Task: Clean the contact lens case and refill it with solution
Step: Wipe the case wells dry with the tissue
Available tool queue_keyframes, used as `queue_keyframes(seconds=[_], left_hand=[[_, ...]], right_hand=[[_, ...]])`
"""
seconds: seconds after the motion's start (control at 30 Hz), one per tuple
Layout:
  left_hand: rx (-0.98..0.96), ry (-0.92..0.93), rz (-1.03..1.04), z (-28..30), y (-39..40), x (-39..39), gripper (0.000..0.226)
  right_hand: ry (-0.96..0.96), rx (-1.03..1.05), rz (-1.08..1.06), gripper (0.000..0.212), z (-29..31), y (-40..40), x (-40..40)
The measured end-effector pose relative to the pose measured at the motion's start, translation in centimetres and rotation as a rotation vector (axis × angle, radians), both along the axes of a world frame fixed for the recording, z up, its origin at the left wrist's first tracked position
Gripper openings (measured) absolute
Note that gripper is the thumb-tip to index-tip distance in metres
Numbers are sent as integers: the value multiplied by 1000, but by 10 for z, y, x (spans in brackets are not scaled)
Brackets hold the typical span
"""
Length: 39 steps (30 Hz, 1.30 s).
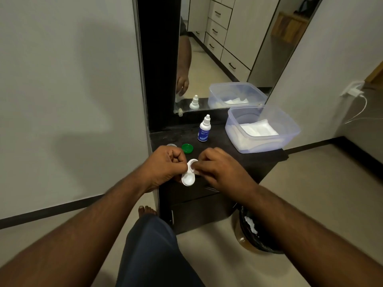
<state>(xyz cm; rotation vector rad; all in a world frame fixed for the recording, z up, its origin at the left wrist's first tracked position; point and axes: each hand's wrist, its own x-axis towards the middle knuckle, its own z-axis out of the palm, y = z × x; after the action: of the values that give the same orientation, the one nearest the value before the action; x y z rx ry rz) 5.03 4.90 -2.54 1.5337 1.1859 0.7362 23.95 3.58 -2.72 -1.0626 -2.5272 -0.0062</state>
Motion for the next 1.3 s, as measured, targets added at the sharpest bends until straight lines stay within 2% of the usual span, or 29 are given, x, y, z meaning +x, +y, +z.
queue_keyframes(seconds=[0.17, 0.23, 0.27, 0.33, 0.43, 0.53, 0.6, 0.67, 0.73, 0.77, 0.83, 0.9, 0.97, 1.0, 1.1, 1.2, 1.3], left_hand=[[-11, -15, 26, -2, 1, 1, 5], [-26, -12, 28, -1, 1, 2, 5], [-33, -13, 28, 0, 0, 2, 5], [-36, -22, 36, 0, 0, 2, 4], [-44, -45, 49, 0, -1, 1, 4], [-63, -78, 58, 0, -1, 1, 5], [-55, -72, 52, 0, -1, 2, 8], [-60, -57, 43, -2, 1, 1, 13], [-68, -65, 42, -3, 1, 1, 14], [-68, -66, 41, -3, 2, 1, 15], [-67, -52, 34, -2, 2, 1, 16], [-59, -47, 20, -1, 2, 0, 19], [-53, -44, 0, 1, 2, -2, 23], [-48, -41, -7, 1, 1, -3, 24], [-27, -40, -12, 1, 0, -4, 22], [-9, -41, -7, 1, -1, -3, 18], [-8, -55, 8, 0, -1, -3, 16]], right_hand=[[-261, 211, -35, 30, -2, 0, 5], [-248, 227, -101, 26, -6, -9, -3], [-190, 156, -156, 24, -7, -14, -11], [112, -120, -319, 17, -7, -19, -26], [699, -677, -559, 13, -2, -16, -35], [1397, -1103, -550, 13, 6, -25, -34], [1748, -1159, -518, 16, 7, -32, -27], [1873, -1079, -536, 16, 4, -33, -21], [1780, -960, -542, 17, 2, -30, -15], [1627, -854, -548, 14, 1, -28, -14], [1128, -498, -494, 11, 1, -27, -11], [662, -158, -244, 12, 0, -21, -9], [237, 69, -67, 17, -2, -13, -8], [84, 164, -22, 18, -3, -9, -8], [-118, 285, 71, 20, 3, 0, -5], [-225, 235, 163, 29, 10, 11, 1], [-362, 223, 135, 41, 13, 13, 8]])
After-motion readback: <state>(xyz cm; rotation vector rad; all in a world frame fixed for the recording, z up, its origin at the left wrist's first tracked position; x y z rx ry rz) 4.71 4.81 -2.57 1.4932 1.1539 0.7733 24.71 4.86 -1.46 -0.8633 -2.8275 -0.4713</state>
